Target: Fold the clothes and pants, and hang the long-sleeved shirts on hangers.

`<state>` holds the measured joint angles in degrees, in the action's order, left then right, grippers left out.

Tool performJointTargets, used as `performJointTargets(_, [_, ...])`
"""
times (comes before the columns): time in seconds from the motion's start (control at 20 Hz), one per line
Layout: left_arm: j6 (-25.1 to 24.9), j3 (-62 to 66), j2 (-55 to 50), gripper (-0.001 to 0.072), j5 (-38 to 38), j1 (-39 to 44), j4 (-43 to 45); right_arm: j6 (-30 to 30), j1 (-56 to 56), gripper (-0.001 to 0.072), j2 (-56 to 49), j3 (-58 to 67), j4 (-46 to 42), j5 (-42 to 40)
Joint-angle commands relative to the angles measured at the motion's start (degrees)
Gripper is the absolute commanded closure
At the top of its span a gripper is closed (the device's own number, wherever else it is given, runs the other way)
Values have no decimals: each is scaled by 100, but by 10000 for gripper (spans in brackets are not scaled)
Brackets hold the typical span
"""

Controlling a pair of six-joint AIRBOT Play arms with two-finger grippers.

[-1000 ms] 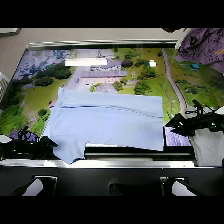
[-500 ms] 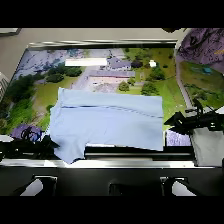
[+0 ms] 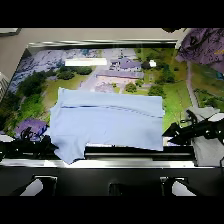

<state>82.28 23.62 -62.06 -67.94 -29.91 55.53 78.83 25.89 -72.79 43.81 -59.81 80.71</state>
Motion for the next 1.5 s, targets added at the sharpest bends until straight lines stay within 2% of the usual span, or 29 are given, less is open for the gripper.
performJointTargets(0.0, [-7,4,-2,688,-9,0,-4,-142,-2,234,0,-859,-313,-302])
performJointTargets(0.4, [-2,4,-2,688,-61,0,-7,-262,-2,246,0,-1156,46,-850])
performJointTargets(0.45, [-2,4,-2,689,-61,0,-7,-260,-2,278,0,-1156,68,-876])
performJointTargets(0.5, [-2,4,-2,689,-59,0,-7,-299,-2,356,0,-1156,66,-911])
performJointTargets(0.8, [-2,7,-2,688,-70,0,-7,-341,-2,372,0,-1156,66,-1169])
performJointTargets(0.95, [-4,11,7,689,-70,0,-7,-468,-2,630,9,-1150,70,-1169])
performJointTargets(1.1, [-131,175,129,690,-214,-2,22,-476,-2,675,258,-1150,66,-1141])
performJointTargets(1.2, [227,402,402,691,-481,-17,387,-330,-2,676,619,-1139,20,-920])
performJointTargets(1.35, [931,546,1318,691,-927,-15,1078,205,-2,676,1346,-1139,-385,-391])
performJointTargets(1.45, [949,544,1991,691,-1305,26,1010,374,-4,676,1814,-1139,-592,74])
